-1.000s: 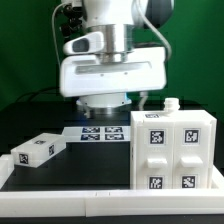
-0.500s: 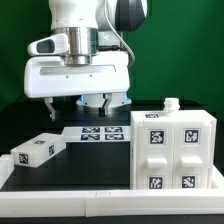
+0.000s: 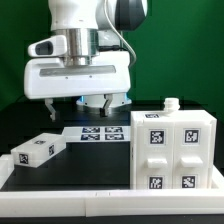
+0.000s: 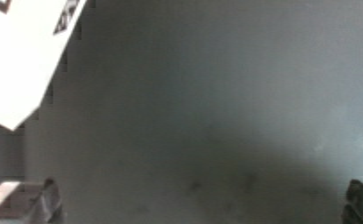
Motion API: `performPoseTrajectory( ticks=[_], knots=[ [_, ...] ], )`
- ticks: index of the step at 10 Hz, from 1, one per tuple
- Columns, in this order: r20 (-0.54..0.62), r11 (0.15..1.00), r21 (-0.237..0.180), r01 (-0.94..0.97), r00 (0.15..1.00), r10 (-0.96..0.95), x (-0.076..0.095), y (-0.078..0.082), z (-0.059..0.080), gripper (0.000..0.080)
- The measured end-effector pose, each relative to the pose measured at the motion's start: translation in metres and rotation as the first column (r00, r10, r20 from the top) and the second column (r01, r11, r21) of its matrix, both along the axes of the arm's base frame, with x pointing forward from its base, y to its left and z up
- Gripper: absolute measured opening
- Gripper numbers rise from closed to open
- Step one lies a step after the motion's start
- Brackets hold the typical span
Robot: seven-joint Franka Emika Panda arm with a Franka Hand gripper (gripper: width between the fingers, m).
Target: Assemble cabinet
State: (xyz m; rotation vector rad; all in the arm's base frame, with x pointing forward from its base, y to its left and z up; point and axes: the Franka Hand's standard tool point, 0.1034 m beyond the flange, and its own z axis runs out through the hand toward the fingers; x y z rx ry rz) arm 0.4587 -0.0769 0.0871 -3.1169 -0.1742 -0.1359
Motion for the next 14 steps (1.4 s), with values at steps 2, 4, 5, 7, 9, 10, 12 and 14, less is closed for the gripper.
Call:
performPoseTrajectory(
  ticks=[2, 4, 5, 7, 9, 10, 12, 14],
  knots=[
    [-0.036, 0.996, -0.003, 0.093, 0.995, -0.093, -0.013, -0.029, -0.006, 0.0797],
    [-0.007, 0.999, -0.024, 0.030, 1.000, -0.030, -0.020, -0.061, -0.015, 0.0797],
    [-0.010, 0.999, -0.020, 0.042, 0.999, -0.043, -0.020, -0.057, -0.015, 0.0797],
    [-0.010, 0.999, -0.021, 0.036, 0.999, -0.037, -0.020, -0.057, -0.015, 0.0797],
    [-0.010, 0.999, -0.021, 0.039, 0.999, -0.039, -0.020, -0.058, -0.016, 0.0797],
    [-0.039, 0.992, -0.008, 0.125, 0.991, -0.126, -0.025, -0.065, -0.018, 0.0797],
    [-0.066, 0.962, -0.004, 0.274, 0.960, -0.274, -0.026, -0.068, -0.025, 0.0797],
    [-0.073, 0.964, -0.005, 0.268, 0.961, -0.267, -0.027, -0.068, -0.029, 0.0797]
  ],
)
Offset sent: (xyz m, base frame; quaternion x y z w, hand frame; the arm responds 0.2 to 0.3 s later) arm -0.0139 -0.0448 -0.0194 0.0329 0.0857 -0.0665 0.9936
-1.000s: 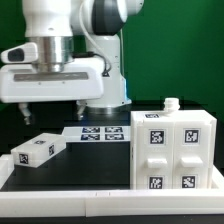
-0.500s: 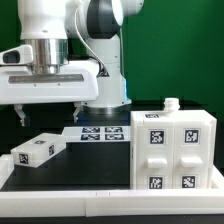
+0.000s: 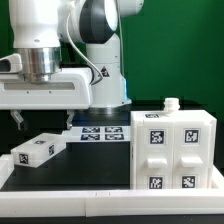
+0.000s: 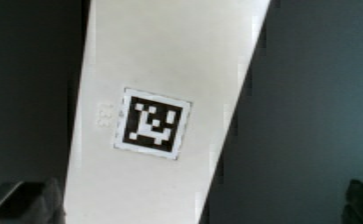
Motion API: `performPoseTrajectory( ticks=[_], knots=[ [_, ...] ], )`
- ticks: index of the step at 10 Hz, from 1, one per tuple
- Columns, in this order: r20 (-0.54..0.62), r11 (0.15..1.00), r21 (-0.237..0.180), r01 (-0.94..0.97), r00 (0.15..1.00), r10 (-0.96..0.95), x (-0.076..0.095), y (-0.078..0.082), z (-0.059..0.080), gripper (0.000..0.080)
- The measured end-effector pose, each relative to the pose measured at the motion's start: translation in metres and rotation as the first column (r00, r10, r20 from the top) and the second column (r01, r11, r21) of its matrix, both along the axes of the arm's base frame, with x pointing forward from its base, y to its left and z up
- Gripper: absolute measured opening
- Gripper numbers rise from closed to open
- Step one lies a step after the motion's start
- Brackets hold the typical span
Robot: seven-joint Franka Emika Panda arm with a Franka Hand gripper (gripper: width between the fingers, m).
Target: Assemble cabinet
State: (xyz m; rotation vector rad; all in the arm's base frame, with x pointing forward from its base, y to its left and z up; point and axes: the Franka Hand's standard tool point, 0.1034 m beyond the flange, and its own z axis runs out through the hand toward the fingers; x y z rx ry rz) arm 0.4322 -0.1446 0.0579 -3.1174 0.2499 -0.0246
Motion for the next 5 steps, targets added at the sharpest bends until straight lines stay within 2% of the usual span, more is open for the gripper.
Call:
performPoseTrajectory(
  ticks=[3, 5],
  knots=[
    [-0.002, 1.000, 0.000, 0.020, 1.000, -0.020, 0.000, -0.001, -0.001, 0.0797],
    [-0.036, 0.994, 0.018, 0.107, 0.994, -0.107, -0.002, -0.012, -0.006, 0.0797]
  ],
)
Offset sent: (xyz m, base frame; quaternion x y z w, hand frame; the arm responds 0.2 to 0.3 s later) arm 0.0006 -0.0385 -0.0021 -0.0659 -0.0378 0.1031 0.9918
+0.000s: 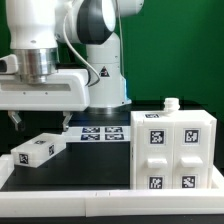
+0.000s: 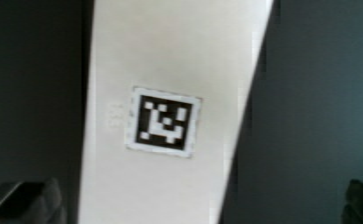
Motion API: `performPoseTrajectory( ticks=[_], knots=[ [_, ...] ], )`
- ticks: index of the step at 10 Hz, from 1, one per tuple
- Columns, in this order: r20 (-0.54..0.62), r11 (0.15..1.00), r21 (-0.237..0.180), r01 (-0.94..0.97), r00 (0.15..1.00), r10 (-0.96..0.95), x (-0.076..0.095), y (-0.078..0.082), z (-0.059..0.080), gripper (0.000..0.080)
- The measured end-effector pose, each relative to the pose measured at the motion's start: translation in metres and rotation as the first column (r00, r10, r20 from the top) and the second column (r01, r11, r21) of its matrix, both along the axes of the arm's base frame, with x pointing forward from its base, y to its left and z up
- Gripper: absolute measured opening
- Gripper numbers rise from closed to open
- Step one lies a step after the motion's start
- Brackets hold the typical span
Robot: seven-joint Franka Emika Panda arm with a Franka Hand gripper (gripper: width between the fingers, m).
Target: Assemble cabinet
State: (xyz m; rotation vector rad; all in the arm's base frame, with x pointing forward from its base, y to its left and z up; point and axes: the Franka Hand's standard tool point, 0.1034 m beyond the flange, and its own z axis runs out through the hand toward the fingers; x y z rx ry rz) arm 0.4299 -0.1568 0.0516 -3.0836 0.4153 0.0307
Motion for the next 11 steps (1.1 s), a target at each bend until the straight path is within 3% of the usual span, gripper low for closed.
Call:
performPoseTrajectory(
  ticks=[3, 8, 11],
  knots=[
    [-0.017, 1.000, 0.010, 0.023, 1.000, -0.022, -0.004, -0.001, -0.009, 0.0797],
    [-0.008, 0.999, -0.021, -0.024, 1.000, 0.023, -0.017, -0.005, -0.037, 0.0797],
    [-0.007, 0.999, -0.026, -0.034, 0.999, 0.034, -0.017, -0.001, -0.043, 0.0797]
  ],
)
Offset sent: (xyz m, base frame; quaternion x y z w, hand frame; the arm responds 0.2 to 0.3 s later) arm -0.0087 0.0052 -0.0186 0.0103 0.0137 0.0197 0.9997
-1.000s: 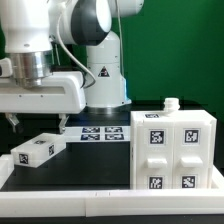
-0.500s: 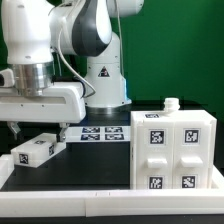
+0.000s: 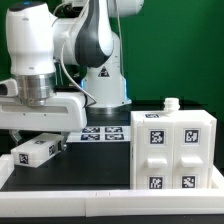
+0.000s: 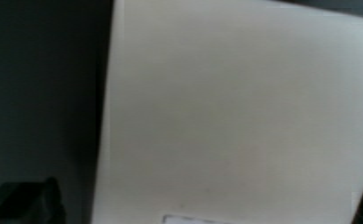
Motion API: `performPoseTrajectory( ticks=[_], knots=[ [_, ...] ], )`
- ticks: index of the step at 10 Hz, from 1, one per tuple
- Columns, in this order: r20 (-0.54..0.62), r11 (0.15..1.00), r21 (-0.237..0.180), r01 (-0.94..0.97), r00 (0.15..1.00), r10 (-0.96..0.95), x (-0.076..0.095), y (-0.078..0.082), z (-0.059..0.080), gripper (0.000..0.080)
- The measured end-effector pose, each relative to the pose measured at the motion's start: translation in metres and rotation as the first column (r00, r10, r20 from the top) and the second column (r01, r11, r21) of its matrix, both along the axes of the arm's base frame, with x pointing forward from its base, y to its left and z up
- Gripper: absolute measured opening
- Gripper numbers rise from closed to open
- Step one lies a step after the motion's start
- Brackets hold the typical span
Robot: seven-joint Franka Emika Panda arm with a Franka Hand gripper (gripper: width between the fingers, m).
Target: Assemble cabinet
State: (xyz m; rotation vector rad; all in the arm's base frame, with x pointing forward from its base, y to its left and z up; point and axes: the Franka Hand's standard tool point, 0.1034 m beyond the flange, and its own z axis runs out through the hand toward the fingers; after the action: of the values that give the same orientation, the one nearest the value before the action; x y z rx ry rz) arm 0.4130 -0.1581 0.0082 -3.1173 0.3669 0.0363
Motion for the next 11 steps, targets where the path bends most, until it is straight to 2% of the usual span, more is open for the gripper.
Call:
performPoseTrajectory(
  ticks=[1, 2, 6, 7, 9, 11],
  knots=[
    [0.001, 1.000, 0.000, -0.005, 1.000, 0.005, 0.001, 0.002, 0.000, 0.0703],
    [0.001, 1.000, 0.000, -0.009, 1.000, 0.009, 0.002, 0.003, 0.000, 0.0567],
    [0.023, 0.999, -0.015, -0.037, 0.999, 0.038, 0.007, 0.016, 0.002, 0.0560],
    [0.028, 0.999, -0.014, -0.052, 0.998, 0.053, 0.010, 0.032, 0.007, 0.0560],
    [0.042, 0.996, 0.000, -0.093, 0.995, 0.093, 0.020, 0.069, 0.033, 0.0560],
    [0.032, 0.994, 0.029, -0.105, 0.994, 0.104, 0.029, 0.098, 0.058, 0.0560]
  ],
)
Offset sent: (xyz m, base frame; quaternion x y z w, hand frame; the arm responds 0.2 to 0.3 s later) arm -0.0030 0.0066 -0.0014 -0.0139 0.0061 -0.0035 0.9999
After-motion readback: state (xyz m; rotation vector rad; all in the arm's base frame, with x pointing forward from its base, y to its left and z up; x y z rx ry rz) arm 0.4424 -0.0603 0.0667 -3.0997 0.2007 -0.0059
